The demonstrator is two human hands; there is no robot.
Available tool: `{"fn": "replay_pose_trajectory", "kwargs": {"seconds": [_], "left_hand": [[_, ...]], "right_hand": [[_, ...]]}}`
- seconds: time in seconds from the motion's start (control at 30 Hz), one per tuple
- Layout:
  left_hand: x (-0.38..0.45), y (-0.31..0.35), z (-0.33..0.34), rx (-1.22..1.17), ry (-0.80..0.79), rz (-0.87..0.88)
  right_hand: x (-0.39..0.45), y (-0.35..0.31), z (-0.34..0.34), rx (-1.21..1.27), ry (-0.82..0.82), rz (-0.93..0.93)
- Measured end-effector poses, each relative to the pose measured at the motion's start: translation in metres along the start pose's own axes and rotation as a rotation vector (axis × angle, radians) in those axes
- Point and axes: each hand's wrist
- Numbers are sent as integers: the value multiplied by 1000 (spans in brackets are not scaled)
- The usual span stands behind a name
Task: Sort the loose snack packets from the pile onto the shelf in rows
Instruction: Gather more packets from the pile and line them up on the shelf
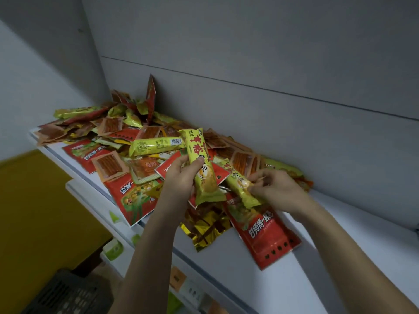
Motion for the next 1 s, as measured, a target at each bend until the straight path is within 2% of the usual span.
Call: {"fn": "replay_pose_trajectory", "kwargs": {"seconds": [0.2, 0.33, 0.47, 0.57, 0.73, 0.9, 1.0], "left_hand": [[23, 6, -1, 25, -171, -60], [31, 0, 4, -41, -240, -131], [43, 0, 3, -168, -263, -220], [46, 1, -2, -132, -343, -280], [53, 2, -15, -48, -488, -237], [67, 5, -25, -75, -542, -223], [72, 4, -29, -58, -549, -219]], "right_hand": [[-8, -11, -12, 132, 135, 9], [-13, -20, 14, 266, 211, -46], [-17, -31, 43, 281, 271, -72], [-22, -38, 57, 272, 291, -48], [-30, -52, 74, 260, 293, -18], [-33, -60, 77, 264, 315, -88], [-21, -43, 60, 228, 497, -62]]}}
Point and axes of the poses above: each hand's wrist, its own x-axis towards the middle knuckle, its own z-axis out of the palm, y = z × x, and after that the axes turned 4 degrees about -z, right-handed
